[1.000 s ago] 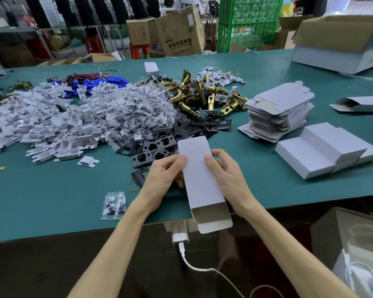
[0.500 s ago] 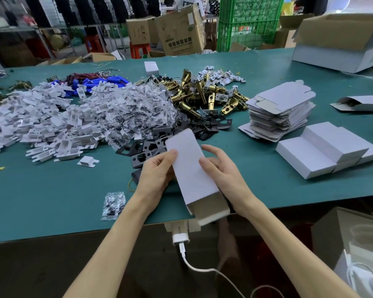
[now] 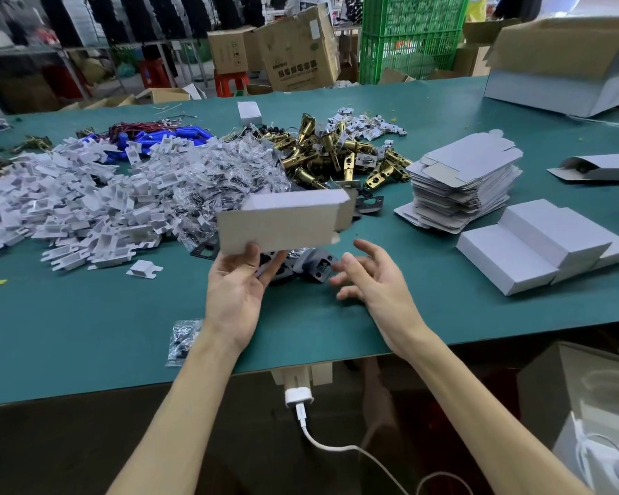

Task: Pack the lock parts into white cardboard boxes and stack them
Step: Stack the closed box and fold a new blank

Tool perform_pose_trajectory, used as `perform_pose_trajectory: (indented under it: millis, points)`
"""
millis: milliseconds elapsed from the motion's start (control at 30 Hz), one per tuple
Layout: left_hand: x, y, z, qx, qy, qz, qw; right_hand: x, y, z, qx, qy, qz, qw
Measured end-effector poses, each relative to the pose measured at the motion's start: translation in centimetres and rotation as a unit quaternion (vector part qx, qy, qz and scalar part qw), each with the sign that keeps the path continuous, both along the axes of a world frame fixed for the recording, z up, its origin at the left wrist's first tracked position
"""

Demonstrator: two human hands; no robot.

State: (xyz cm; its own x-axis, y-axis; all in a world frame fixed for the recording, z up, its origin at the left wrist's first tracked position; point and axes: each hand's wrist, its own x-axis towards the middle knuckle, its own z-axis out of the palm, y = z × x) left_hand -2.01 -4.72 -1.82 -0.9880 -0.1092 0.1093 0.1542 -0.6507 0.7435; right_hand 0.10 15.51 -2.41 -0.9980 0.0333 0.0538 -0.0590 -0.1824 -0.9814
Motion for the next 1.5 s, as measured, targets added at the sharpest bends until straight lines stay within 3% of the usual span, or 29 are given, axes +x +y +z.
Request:
perform_pose_trajectory:
  millis: [67,167,267,467,633,967,1133,1367,1500]
  points:
    - [0.4,0.7,-0.2,-0.112,0.035,-0.018,0.993,0.1,-0.1,0.4,-0.027,-0.003,0.006,1.0]
    - [0.9,1.5,-0.7,-0.267,0.108,-0.063,0.956,0.2,0.1,0.6,-0.051,0.011,0.006,0.999]
    - [0.7,1.3,-0.7,-0.335,0.15,-0.064,0.928,0.5,0.3,0.8,-0.024,0.036,0.038,0.998]
    - [0.8,1.4,-0.3,-0.281,0.1,-0.153,0.942,1.0,0.2,1.2,0.008,0.08,0.097,0.992]
    - [0.7,1.2,-0.4,-0.29,0.099,-0.167,0.937,1.0,0.4,1.4,0.003,0.079,0.102,0.992]
    - [0.8,1.1,-0.4,-0.305,0.117,-0.142,0.934,0.8,0.3,0.9,-0.006,0.065,0.123,0.99]
    - [1.1,1.2,0.0,-0.324,0.115,-0.126,0.93,0.8,0.5,1.1,-0.067,0.046,0.135,0.987]
    - [1.2,1.3,0.1,-0.331,0.124,-0.142,0.925,1.0,0.2,0.9,-0.034,0.039,0.076,0.996]
    - [1.3,1.3,0.0,-0.337,0.122,-0.106,0.927,1.0,0.2,1.0,-0.032,0.042,0.091,0.994]
